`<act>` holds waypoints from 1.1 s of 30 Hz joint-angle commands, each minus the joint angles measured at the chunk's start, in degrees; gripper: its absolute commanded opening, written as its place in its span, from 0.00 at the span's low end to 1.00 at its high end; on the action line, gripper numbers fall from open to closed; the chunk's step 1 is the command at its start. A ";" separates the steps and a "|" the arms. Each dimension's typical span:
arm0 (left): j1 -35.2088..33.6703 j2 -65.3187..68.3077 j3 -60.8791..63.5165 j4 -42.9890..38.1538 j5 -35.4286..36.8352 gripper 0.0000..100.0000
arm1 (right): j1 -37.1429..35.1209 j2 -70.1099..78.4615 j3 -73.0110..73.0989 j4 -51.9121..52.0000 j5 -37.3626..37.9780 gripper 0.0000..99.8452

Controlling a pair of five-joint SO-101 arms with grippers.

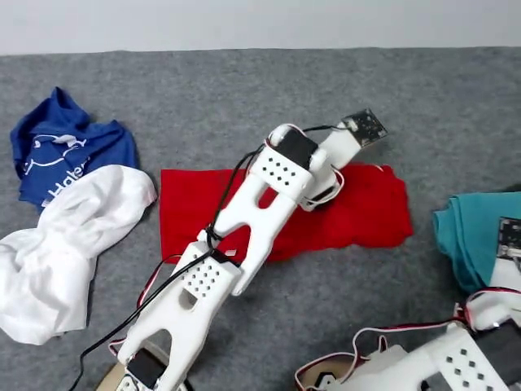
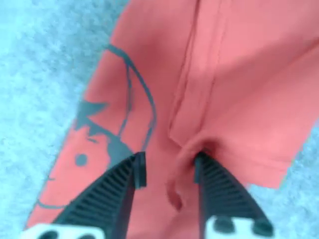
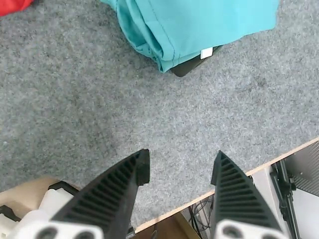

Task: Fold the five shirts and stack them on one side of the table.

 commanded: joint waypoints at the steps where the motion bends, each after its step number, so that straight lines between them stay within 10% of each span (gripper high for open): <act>1: -0.18 -1.32 -2.42 0.79 -0.53 0.17 | 0.31 -0.40 -0.18 -0.22 -0.18 0.22; 21: -5.54 -2.99 -5.93 -1.93 -0.53 0.14 | 0.22 -0.57 -0.18 1.80 -0.18 0.22; 33: 11.78 -17.58 20.79 1.41 0.62 0.14 | 0.22 -0.57 -0.18 1.71 -0.18 0.22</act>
